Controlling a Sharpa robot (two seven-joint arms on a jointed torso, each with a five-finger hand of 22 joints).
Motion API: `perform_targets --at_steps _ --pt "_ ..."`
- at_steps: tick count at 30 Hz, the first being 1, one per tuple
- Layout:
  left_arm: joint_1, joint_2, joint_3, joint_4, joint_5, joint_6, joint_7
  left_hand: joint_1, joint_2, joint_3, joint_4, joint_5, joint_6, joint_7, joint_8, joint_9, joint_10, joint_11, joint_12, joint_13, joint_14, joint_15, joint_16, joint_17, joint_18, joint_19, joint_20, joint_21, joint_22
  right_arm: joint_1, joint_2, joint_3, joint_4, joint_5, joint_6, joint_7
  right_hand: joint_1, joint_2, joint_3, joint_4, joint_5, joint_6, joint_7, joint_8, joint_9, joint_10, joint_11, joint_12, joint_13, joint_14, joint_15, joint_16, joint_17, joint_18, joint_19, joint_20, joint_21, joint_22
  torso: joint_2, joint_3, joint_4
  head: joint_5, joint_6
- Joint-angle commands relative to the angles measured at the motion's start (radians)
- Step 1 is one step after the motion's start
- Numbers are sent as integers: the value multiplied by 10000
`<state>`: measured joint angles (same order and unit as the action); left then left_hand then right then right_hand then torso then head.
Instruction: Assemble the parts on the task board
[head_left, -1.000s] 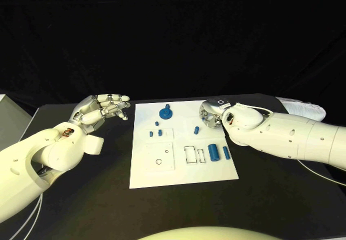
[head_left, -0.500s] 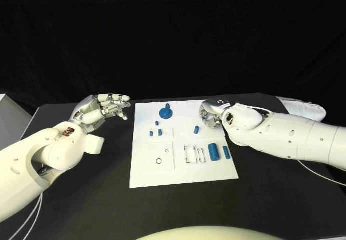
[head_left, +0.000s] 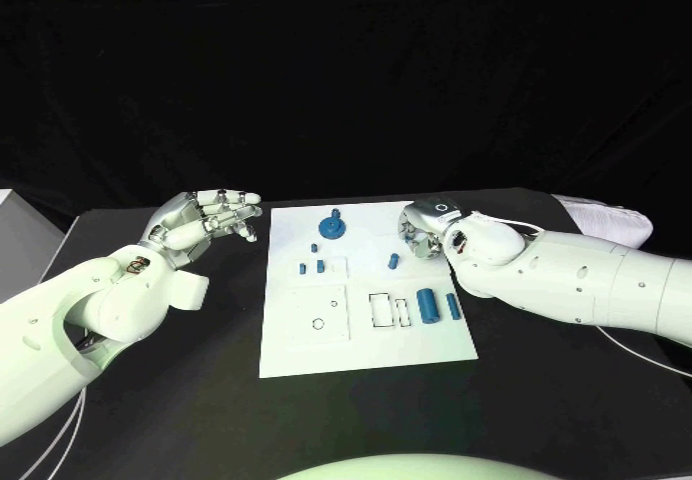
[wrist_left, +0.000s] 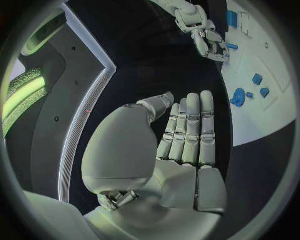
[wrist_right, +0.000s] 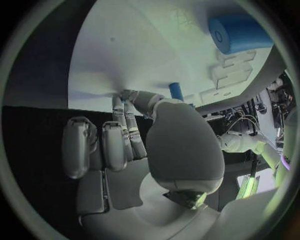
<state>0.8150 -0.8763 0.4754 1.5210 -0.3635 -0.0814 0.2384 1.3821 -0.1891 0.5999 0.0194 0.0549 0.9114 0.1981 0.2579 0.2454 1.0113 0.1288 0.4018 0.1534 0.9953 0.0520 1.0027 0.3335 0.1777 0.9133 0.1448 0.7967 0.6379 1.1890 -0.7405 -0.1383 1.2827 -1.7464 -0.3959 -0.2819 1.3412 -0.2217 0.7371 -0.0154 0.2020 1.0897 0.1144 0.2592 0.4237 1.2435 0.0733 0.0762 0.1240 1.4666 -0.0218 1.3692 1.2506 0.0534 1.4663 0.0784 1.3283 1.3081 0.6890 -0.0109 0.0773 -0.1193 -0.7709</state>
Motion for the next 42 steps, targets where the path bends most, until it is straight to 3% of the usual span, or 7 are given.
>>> perform_targets --at_steps 1,13,22,27,35,42 --pt "-26 17 9 8 -37 69 22 38 91 -59 3 -26 -75 -19 16 16 -63 -31 41 16 -78 13 -33 -13 66 92 -3 -35 -9 -45 12 -20 54 -130 -573 -253 -10 246 32 -25 -96 72 16 32 38 275 -204 81 80 358 -63 -61 -75 -13 631 -63 -41 749 2 0 7 -4 5" --pt "-35 3 9 -35 -48 -5 4 62 75 -77 -10 -26 -116 -5 11 15 -172 -8 50 13 -84 25 -55 -13 64 116 0 -67 -34 -29 -215 40 323 136 -1013 -362 -30 258 57 -62 -187 82 2 42 55 316 -219 68 82 342 -78 -97 -123 -17 633 -80 -25 765 14 5 0 19 -9" --pt "-40 -9 8 -91 -49 14 -34 68 72 -86 -8 -26 -141 7 9 15 -254 11 46 6 -86 35 -66 -12 62 126 5 -86 -49 166 -594 153 875 726 -923 -328 -36 252 63 -75 -205 85 0 45 59 323 -221 62 82 335 -81 -117 -151 -19 635 -84 -17 772 2 7 -5 12 -7" --pt "-41 -16 8 -123 -49 19 -52 71 66 -93 -8 -25 -157 16 8 14 -302 21 42 1 -88 42 -72 -11 61 133 9 -96 -57 295 -843 204 1340 951 -838 -315 -36 252 63 -75 -205 85 0 45 59 323 -221 62 82 335 -81 -117 -151 -19 635 -84 -17 772 3 -8 -1 22 8" --pt "-43 0 8 -147 -50 4 -55 73 63 -96 -9 -25 -165 21 7 15 -329 27 40 -2 -88 46 -74 -11 61 136 11 -102 -62 352 -1027 251 2564 1056 -846 -222 -37 250 73 -88 -205 85 0 45 62 324 -222 54 80 332 -84 -122 -157 -19 636 -88 -13 775 9 3 -8 131 39" --pt "-43 32 8 -129 -50 -37 -24 75 61 -99 -9 -26 -174 24 7 14 -348 32 41 -3 -88 49 -77 -10 60 139 13 -107 -66 251 -740 174 3415 385 -798 -169 -36 252 78 -92 -202 84 1 45 63 325 -222 51 80 330 -85 -130 -168 -23 639 -90 5 789 -5 -19 6 269 2"
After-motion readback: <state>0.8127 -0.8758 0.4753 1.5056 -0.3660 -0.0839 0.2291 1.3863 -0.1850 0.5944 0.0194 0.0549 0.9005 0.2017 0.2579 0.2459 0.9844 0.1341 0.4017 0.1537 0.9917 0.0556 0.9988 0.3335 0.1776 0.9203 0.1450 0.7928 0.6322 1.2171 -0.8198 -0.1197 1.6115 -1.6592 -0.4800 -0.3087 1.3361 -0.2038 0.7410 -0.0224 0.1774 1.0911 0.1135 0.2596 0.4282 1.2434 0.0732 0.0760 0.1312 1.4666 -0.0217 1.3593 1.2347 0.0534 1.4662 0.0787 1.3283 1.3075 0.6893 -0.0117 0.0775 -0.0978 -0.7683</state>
